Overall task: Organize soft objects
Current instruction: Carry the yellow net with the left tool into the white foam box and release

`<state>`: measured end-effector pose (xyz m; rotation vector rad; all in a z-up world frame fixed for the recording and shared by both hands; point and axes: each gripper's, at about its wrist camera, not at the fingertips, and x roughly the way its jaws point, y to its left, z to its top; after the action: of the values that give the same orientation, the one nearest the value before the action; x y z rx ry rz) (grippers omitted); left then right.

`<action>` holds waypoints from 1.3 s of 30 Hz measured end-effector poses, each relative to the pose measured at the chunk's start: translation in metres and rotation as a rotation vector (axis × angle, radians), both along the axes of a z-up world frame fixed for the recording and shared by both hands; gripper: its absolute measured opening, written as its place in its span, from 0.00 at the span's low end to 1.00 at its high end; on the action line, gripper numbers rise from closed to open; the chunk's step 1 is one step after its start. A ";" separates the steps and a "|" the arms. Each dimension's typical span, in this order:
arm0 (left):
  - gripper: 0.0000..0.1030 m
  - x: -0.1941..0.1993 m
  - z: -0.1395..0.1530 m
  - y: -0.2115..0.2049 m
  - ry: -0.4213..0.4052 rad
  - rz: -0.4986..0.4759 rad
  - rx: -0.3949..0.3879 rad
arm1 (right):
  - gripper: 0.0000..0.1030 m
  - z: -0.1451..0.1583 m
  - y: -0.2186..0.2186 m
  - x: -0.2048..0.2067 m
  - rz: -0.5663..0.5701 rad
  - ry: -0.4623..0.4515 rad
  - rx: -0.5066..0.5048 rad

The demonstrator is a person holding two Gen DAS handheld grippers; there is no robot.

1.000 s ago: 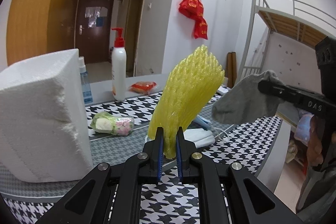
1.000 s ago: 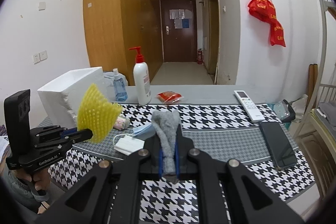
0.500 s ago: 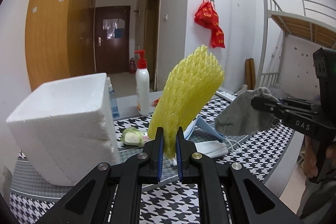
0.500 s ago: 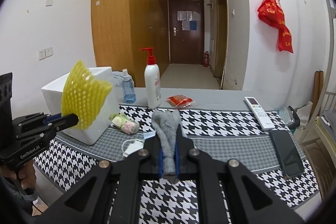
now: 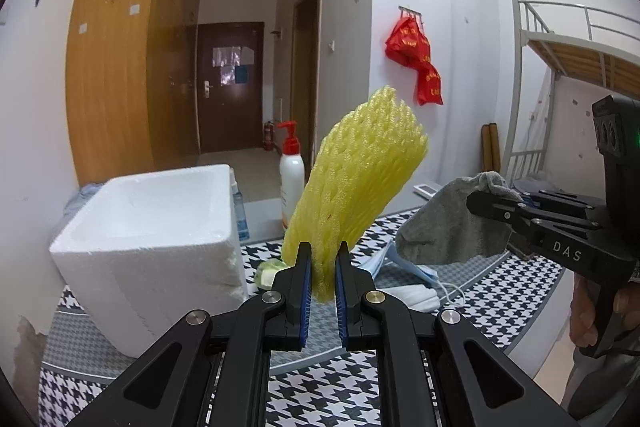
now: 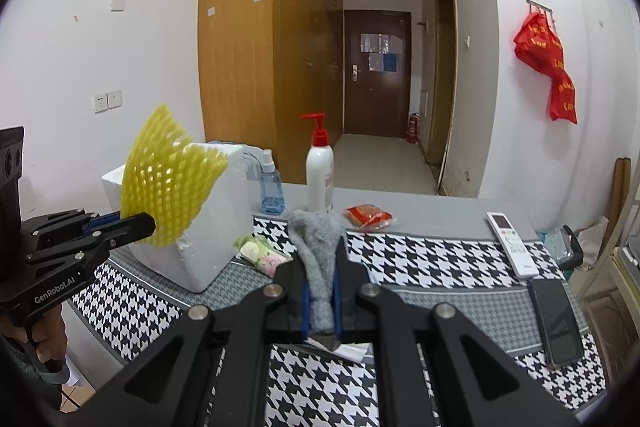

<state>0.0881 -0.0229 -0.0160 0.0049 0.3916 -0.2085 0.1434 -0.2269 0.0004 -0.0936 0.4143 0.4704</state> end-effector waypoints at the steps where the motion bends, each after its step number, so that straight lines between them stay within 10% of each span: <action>1: 0.11 0.000 0.002 0.001 -0.004 0.006 0.001 | 0.11 0.001 0.001 0.001 0.002 -0.001 0.001; 39: 0.11 0.027 0.050 0.036 -0.020 0.206 0.030 | 0.11 0.044 0.044 0.013 0.136 -0.065 0.003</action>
<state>0.1147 0.0129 0.0340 -0.0038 0.3731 0.0005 0.1565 -0.1828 0.0443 -0.1348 0.3444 0.5999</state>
